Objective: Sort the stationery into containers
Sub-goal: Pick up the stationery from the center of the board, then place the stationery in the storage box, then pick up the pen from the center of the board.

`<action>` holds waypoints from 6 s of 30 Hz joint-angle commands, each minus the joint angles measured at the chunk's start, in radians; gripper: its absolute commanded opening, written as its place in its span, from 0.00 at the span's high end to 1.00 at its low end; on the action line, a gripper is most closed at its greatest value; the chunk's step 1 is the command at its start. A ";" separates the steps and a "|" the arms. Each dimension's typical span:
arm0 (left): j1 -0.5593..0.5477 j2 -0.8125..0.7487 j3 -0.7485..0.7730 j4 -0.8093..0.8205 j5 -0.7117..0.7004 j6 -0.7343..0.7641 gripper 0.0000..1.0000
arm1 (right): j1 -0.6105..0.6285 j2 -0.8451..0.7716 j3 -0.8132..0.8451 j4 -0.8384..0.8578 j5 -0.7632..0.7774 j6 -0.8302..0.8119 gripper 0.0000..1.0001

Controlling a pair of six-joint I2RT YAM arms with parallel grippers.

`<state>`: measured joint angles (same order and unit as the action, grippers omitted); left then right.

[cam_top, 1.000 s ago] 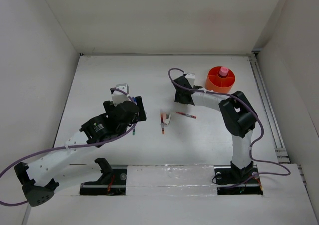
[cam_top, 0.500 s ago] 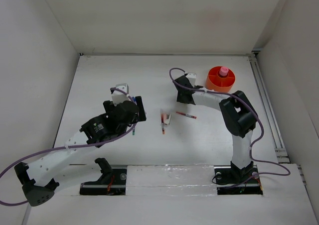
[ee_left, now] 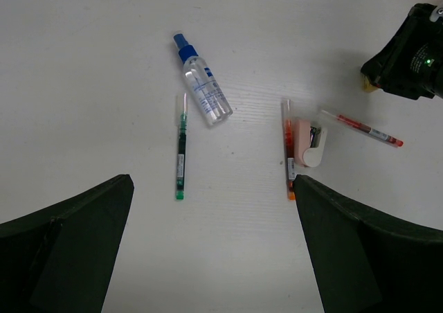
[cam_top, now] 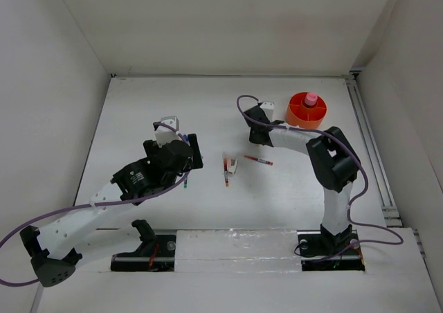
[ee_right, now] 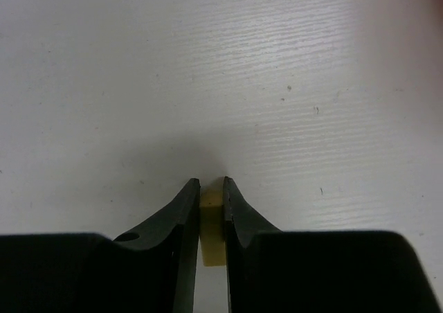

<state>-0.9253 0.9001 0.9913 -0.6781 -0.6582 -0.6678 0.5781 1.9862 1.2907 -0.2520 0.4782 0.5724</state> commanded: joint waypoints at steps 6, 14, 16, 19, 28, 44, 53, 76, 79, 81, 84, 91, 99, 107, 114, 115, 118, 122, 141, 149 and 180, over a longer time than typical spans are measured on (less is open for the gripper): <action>0.000 -0.006 -0.003 0.011 -0.009 -0.003 0.00 | -0.046 -0.039 -0.048 -0.038 -0.003 -0.040 1.00; 0.000 0.013 -0.003 0.011 -0.009 -0.003 0.00 | -0.127 -0.242 -0.114 0.204 -0.272 -0.296 1.00; 0.000 0.013 -0.003 0.011 -0.009 -0.003 0.00 | -0.164 -0.305 -0.099 0.232 -0.401 -0.357 1.00; 0.000 0.004 -0.003 0.011 -0.009 -0.003 0.00 | -0.213 -0.357 -0.055 0.232 -0.473 -0.454 1.00; 0.000 -0.015 -0.003 0.011 -0.009 -0.003 0.00 | -0.509 -0.385 0.013 0.482 -1.016 -0.674 1.00; 0.000 -0.070 -0.013 0.029 0.009 0.016 0.00 | -0.768 -0.141 0.351 0.385 -1.271 -0.760 1.00; 0.000 -0.070 -0.022 0.048 0.028 0.034 0.00 | -0.787 -0.112 0.317 0.395 -1.208 -0.807 1.00; 0.000 -0.070 -0.022 0.057 0.055 0.053 0.00 | -0.830 0.019 0.248 0.433 -1.219 -0.756 1.00; 0.000 -0.070 -0.022 0.066 0.055 0.053 0.00 | -0.830 0.019 0.237 0.442 -1.210 -0.747 1.00; 0.000 -0.070 -0.022 0.066 0.064 0.062 0.00 | -0.830 0.019 0.226 0.442 -1.210 -0.738 1.00; 0.000 -0.070 -0.022 0.066 0.065 0.062 0.00 | -0.830 0.019 0.217 0.442 -1.210 -0.738 0.99; 0.000 -0.070 -0.022 0.066 0.065 0.062 0.00 | -0.830 0.019 0.177 0.453 -1.210 -0.729 0.97; 0.000 -0.070 -0.022 0.066 0.065 0.062 0.00 | -0.830 -0.010 0.159 0.453 -1.175 -0.720 0.92; 0.000 -0.070 -0.022 0.066 0.065 0.062 0.00 | -0.830 -0.020 0.148 0.453 -1.165 -0.710 0.80; 0.000 -0.070 -0.022 0.066 0.065 0.062 0.00 | -0.830 -0.020 0.139 0.453 -1.188 -0.710 0.72; 0.000 -0.070 -0.022 0.066 0.065 0.062 0.00 | -0.830 -0.020 0.139 0.453 -1.188 -0.710 0.70; 0.000 -0.070 -0.022 0.066 0.065 0.062 0.00 | -0.830 -0.029 0.139 0.453 -1.201 -0.710 0.66; 0.000 -0.061 -0.022 0.066 0.065 0.062 0.00 | -0.830 -0.038 0.139 0.453 -1.201 -0.710 0.65; 0.000 -0.061 -0.022 0.066 0.054 0.062 0.00 | -0.830 -0.248 0.075 0.663 -1.058 -0.441 0.49; 0.000 -0.014 0.003 0.005 -0.009 -0.002 0.00 | -0.615 -0.507 -0.062 0.636 -0.832 -0.378 0.39; 0.305 0.448 -0.169 0.308 0.201 -0.150 0.00 | -0.037 -1.027 -0.267 0.180 -0.483 -0.414 0.00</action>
<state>-0.6403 1.3251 0.8234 -0.4812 -0.5171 -0.8680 0.5293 0.9798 1.0309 -0.0807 0.0223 0.1547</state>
